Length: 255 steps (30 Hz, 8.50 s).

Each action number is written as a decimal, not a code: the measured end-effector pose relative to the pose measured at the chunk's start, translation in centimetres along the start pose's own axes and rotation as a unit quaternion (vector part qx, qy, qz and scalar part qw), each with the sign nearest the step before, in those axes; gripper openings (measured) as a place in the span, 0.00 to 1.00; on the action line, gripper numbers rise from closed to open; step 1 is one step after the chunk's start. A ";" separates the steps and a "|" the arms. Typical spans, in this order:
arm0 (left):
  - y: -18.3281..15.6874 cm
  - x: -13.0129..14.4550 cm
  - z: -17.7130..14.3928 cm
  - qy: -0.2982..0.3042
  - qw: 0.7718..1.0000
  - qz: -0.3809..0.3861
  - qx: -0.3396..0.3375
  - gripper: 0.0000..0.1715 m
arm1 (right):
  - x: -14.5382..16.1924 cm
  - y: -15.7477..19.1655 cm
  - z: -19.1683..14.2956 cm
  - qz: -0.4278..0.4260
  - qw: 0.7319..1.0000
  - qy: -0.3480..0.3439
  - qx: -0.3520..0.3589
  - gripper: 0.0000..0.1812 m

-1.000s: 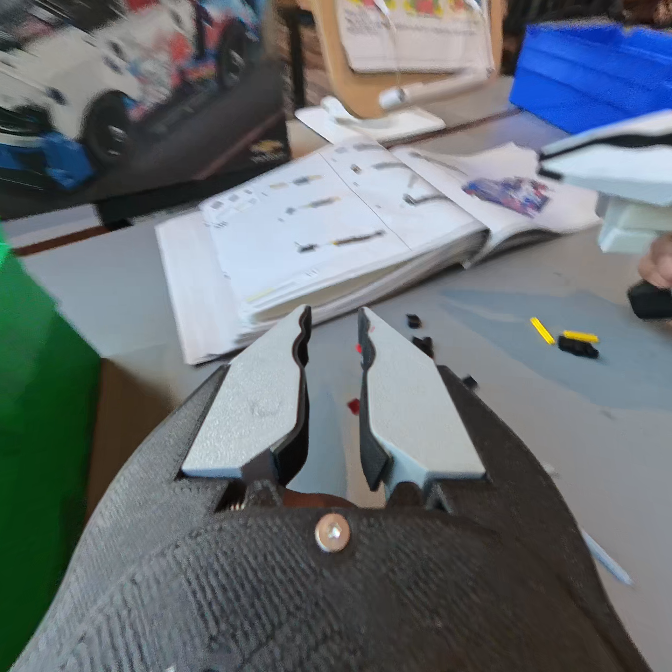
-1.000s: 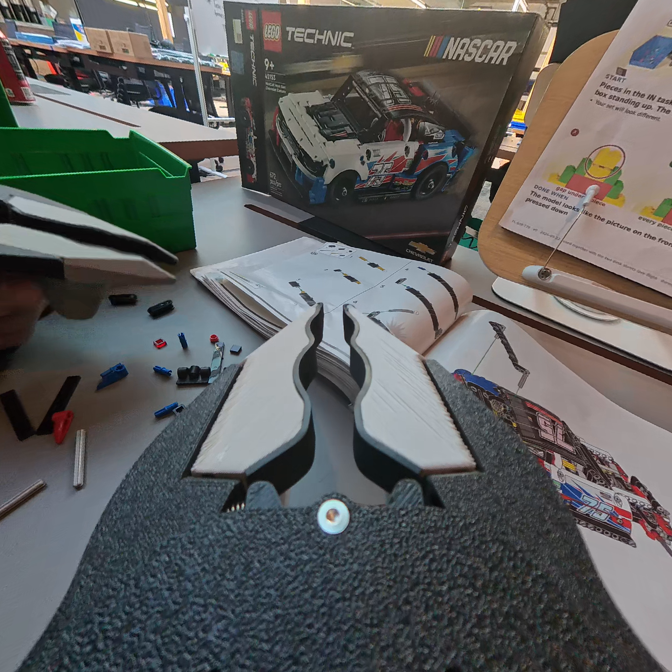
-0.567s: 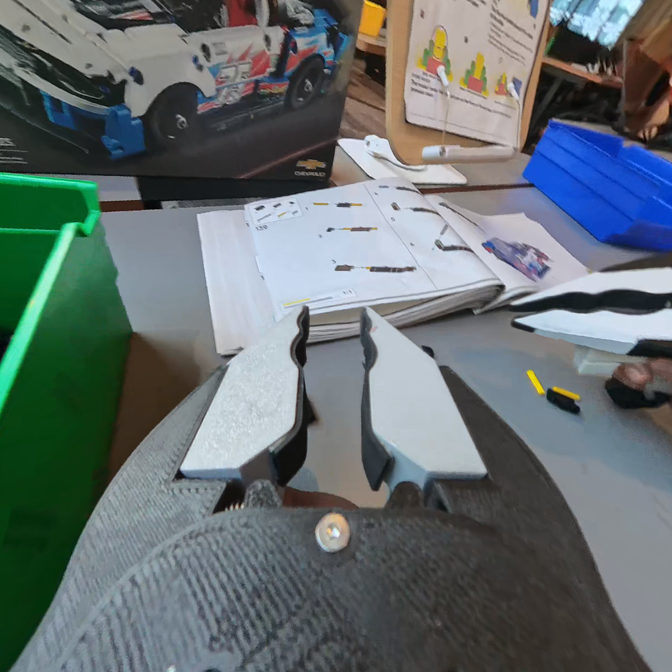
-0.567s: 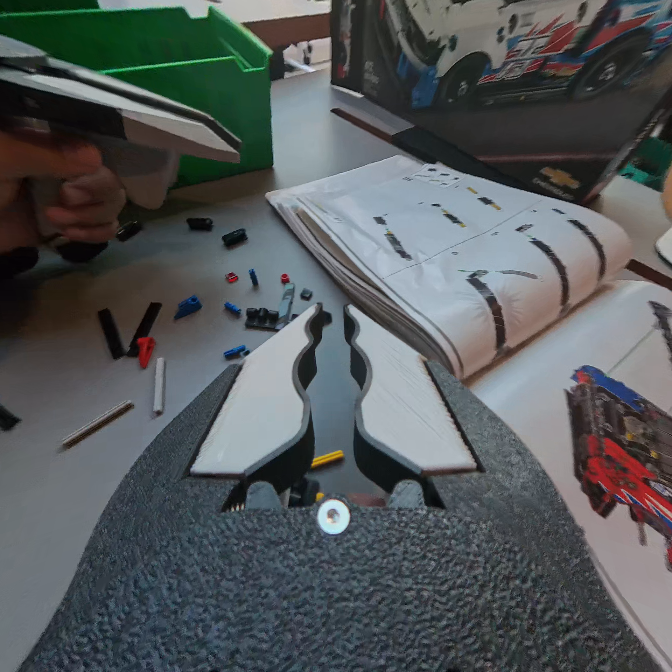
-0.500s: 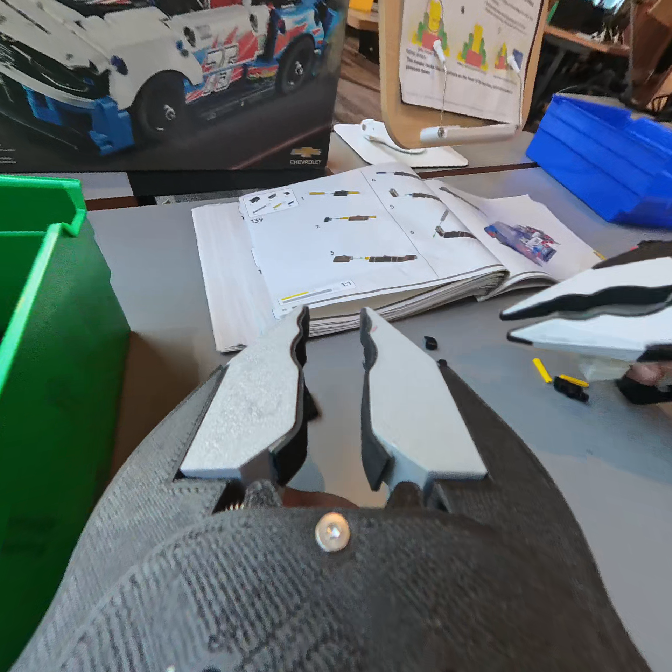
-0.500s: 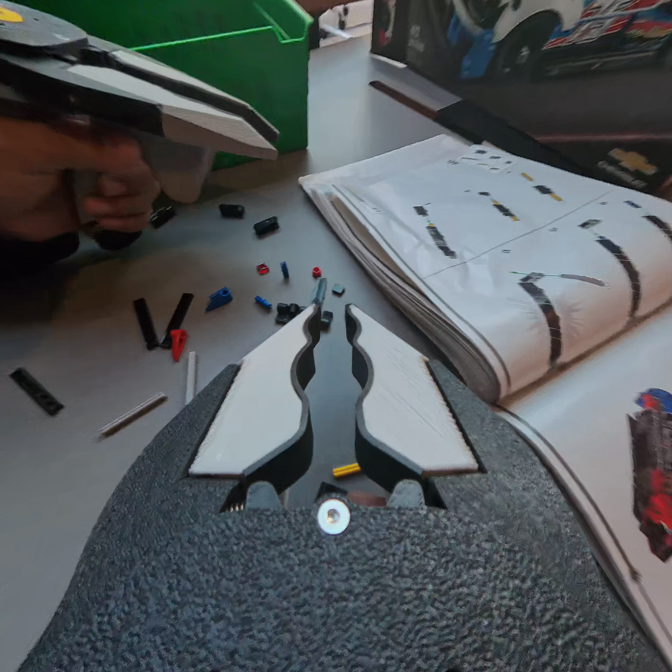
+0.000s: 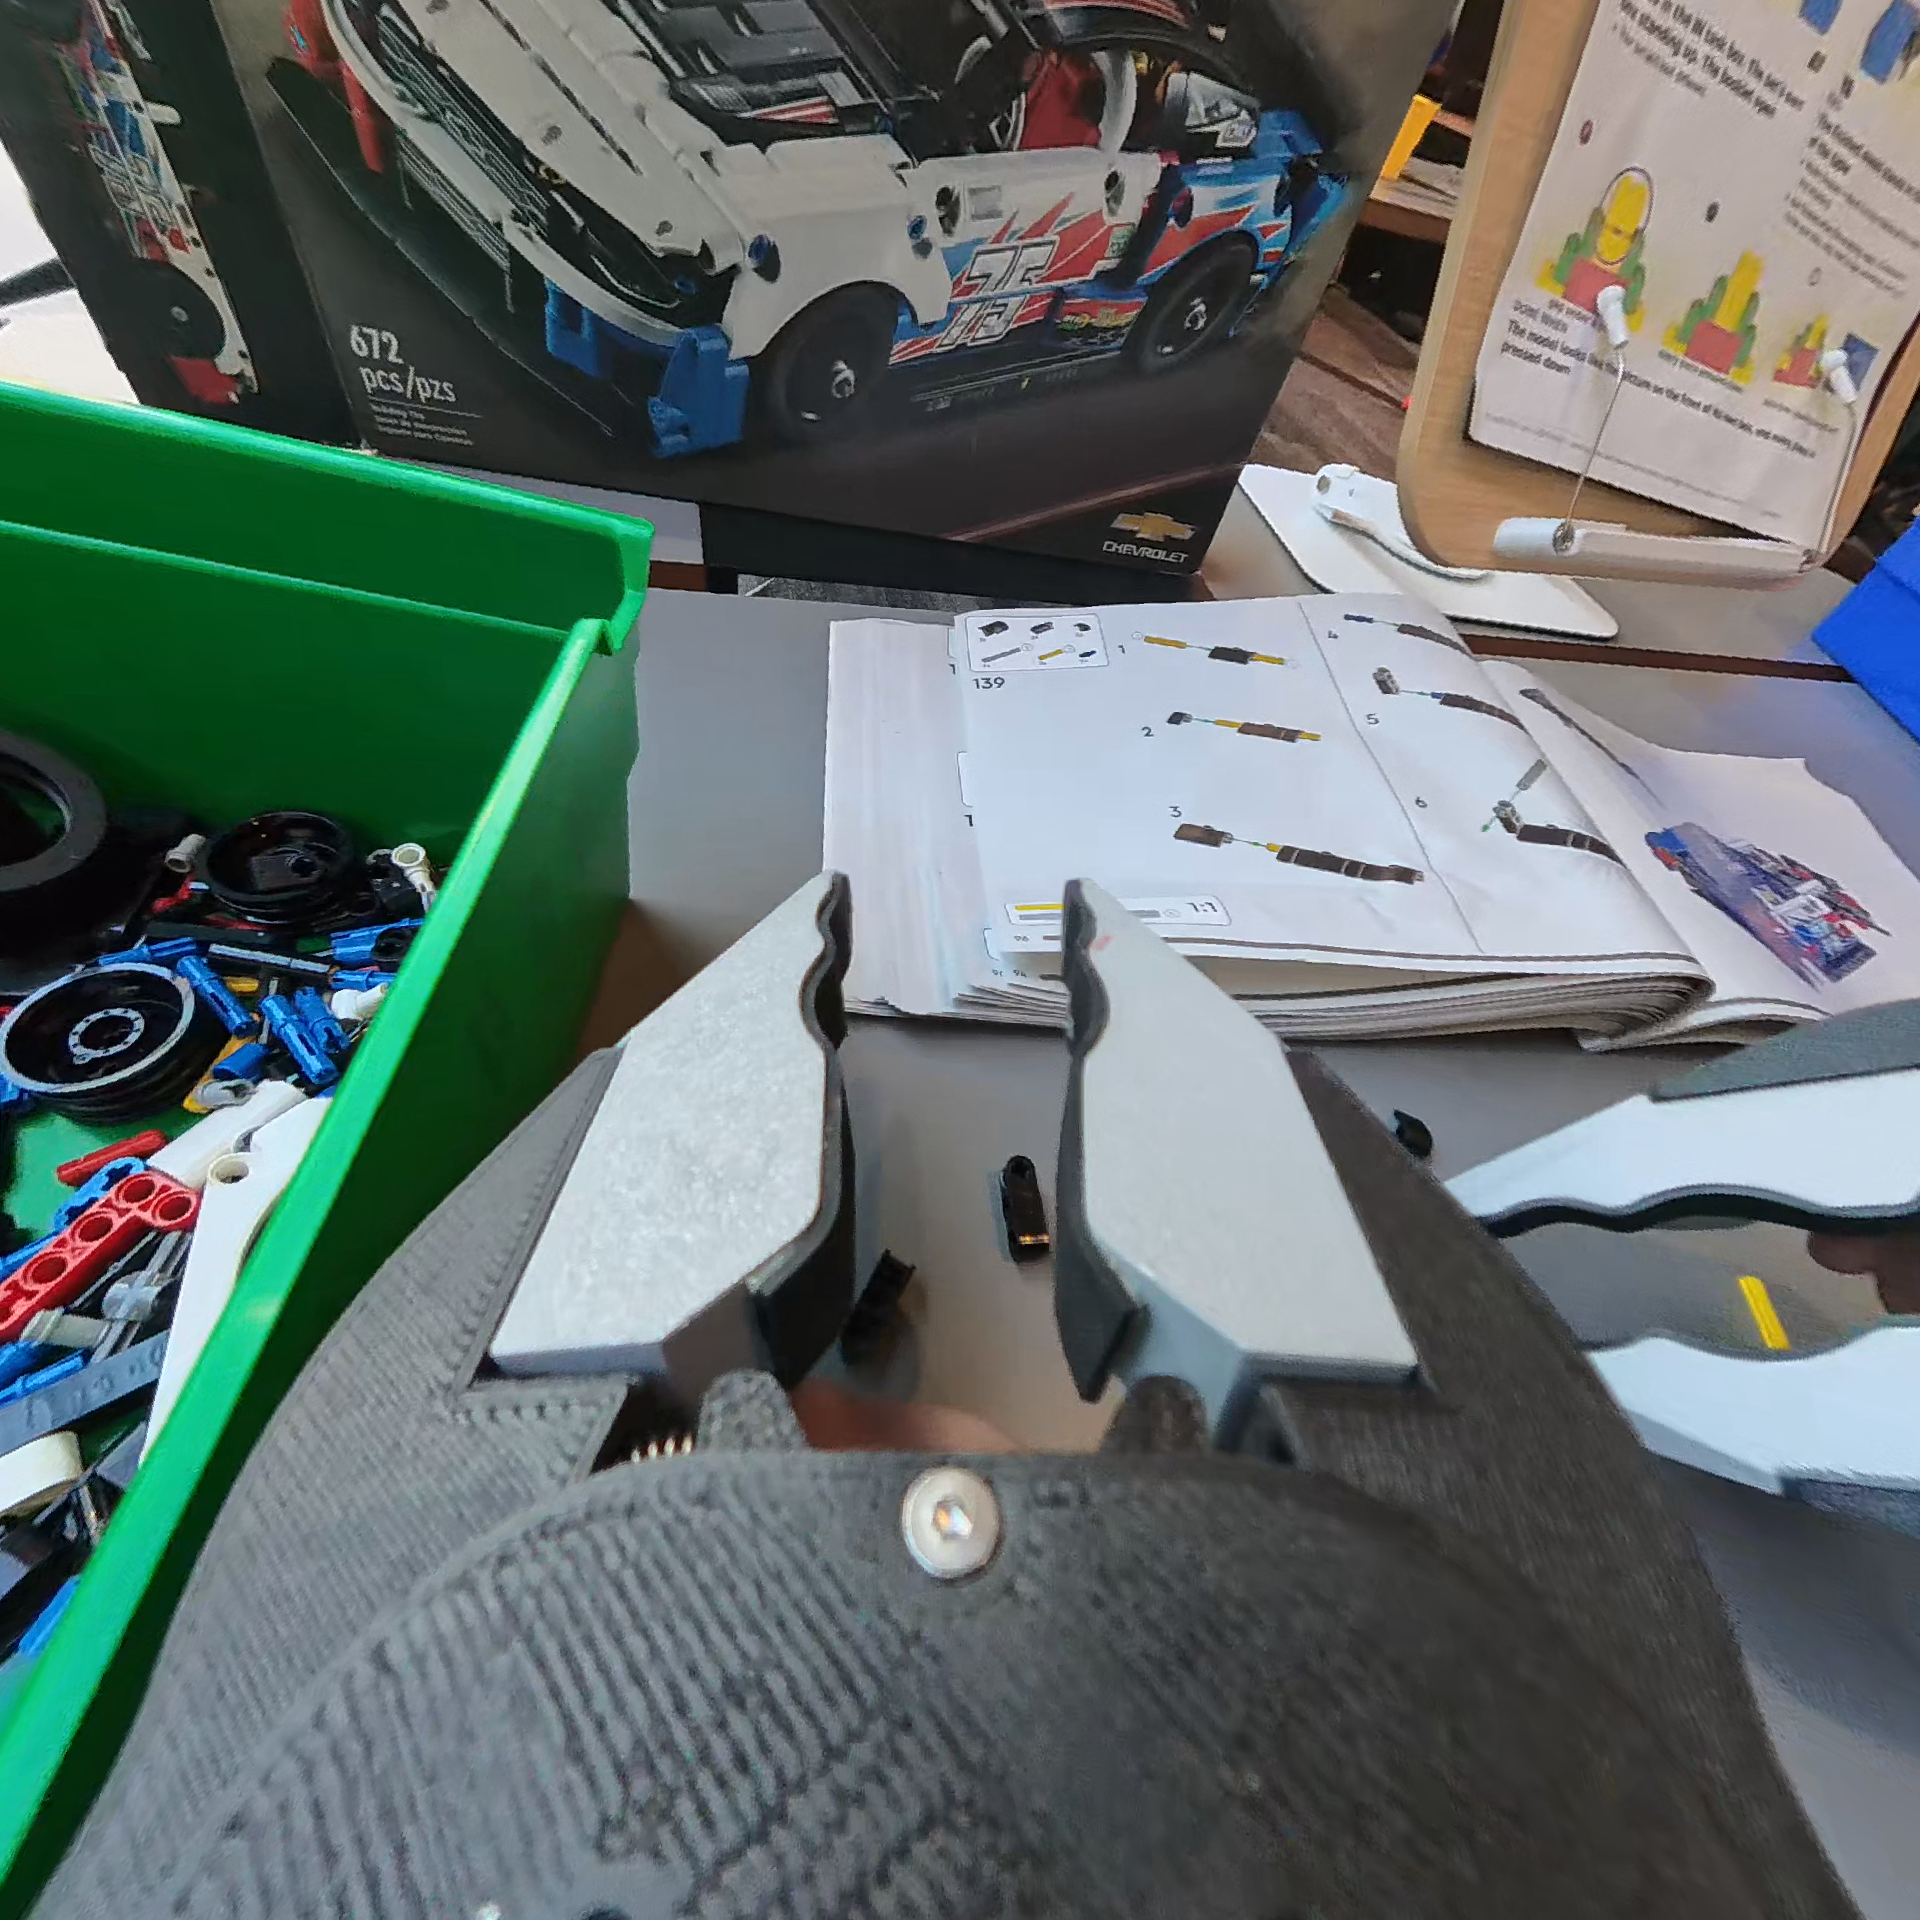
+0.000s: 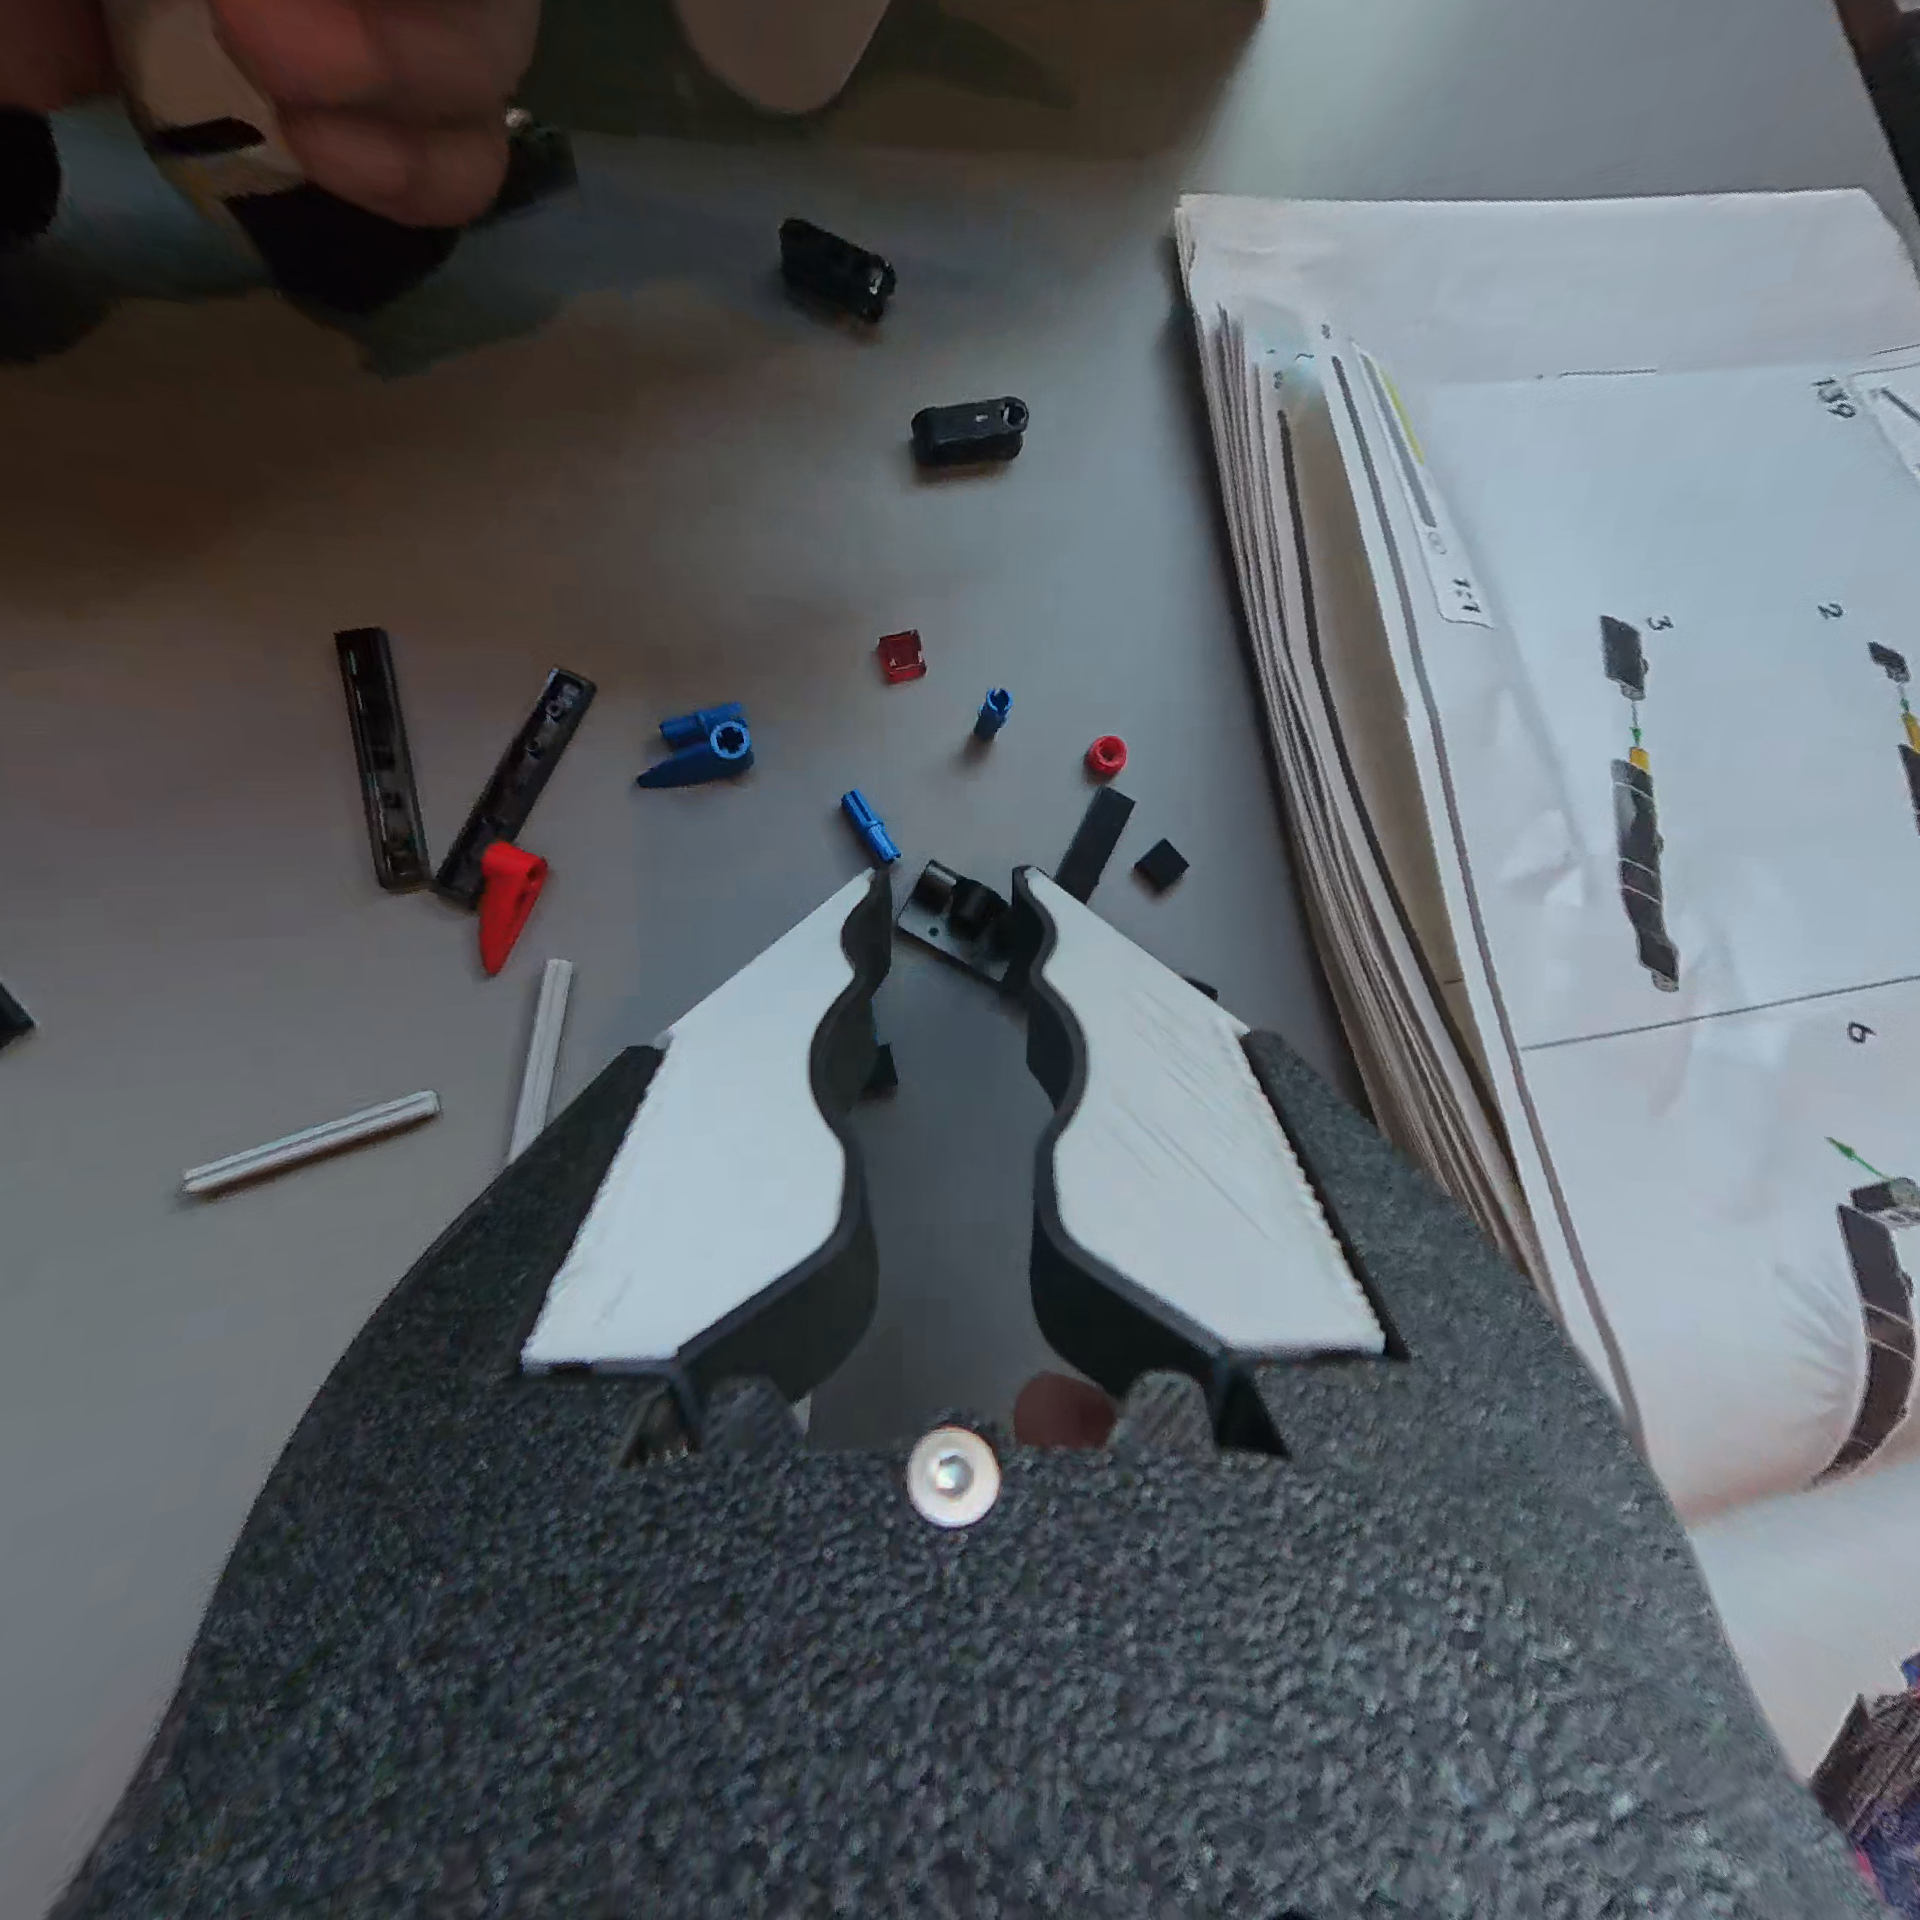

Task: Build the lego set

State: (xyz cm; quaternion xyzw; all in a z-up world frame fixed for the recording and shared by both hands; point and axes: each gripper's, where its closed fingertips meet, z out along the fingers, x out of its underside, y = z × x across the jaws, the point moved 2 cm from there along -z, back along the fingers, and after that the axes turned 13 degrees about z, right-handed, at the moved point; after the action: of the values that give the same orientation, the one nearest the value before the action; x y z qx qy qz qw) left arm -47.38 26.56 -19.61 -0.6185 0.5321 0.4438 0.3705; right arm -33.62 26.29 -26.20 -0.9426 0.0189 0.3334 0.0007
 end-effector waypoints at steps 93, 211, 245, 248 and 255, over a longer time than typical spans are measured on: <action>-1.9 10.0 -15.8 0.109 0.989 0.100 0.014 0.16 | 9.6 0.5 -20.7 0.274 0.918 -0.251 0.140 0.21; -16.4 3.0 -2.8 -0.020 0.935 0.268 0.232 0.18 | 2.2 -7.1 -12.5 0.195 0.893 -0.376 0.151 0.23; -16.4 3.0 -2.8 -0.024 0.933 0.276 0.228 0.17 | 2.1 -6.9 -12.3 0.188 0.897 -0.371 0.152 0.22; -16.5 3.1 -2.8 -0.023 0.933 0.278 0.228 0.17 | 2.1 -6.8 -12.3 0.188 0.897 -0.370 0.152 0.22; -16.5 3.1 -2.8 -0.024 0.933 0.279 0.228 0.17 | 2.2 -6.8 -12.2 0.188 0.897 -0.369 0.152 0.22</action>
State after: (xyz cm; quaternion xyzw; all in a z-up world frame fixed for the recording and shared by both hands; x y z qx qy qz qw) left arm -30.54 25.54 -21.79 -0.3334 0.7608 0.4110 0.3756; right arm -24.03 32.84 -18.13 -0.7193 0.2445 0.6443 0.0878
